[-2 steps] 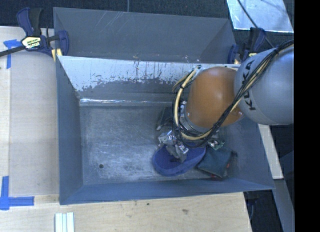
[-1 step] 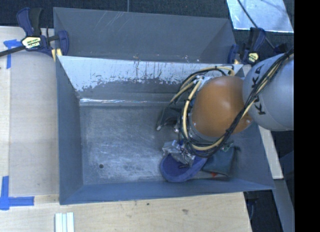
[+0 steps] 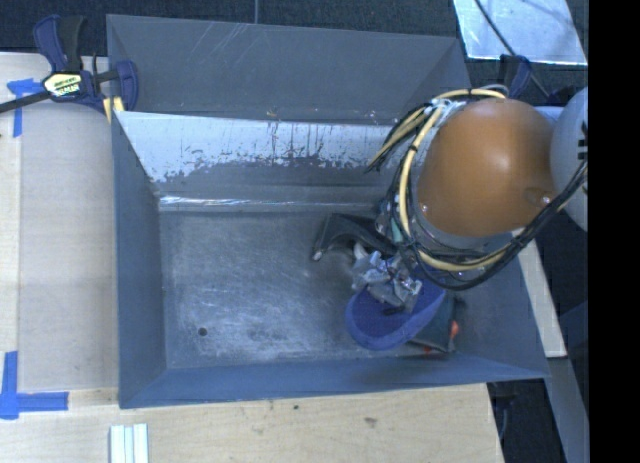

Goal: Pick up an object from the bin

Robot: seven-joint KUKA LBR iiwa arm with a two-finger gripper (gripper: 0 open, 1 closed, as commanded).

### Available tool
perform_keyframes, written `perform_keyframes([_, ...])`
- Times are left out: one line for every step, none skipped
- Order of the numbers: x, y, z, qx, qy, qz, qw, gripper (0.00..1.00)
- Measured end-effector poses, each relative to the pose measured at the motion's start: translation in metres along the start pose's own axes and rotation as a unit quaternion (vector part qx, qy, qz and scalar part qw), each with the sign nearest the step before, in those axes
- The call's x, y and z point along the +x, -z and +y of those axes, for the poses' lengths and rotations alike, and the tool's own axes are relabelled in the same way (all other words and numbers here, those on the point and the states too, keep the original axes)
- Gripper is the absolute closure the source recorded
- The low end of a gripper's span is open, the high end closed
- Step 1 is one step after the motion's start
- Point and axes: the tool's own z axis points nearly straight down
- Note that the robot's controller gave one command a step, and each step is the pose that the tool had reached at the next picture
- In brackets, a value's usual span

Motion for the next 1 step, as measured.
perform_keyframes([-0.0101,0.105,-0.042,0.001,-0.002,-0.0001,1.0,1.0])
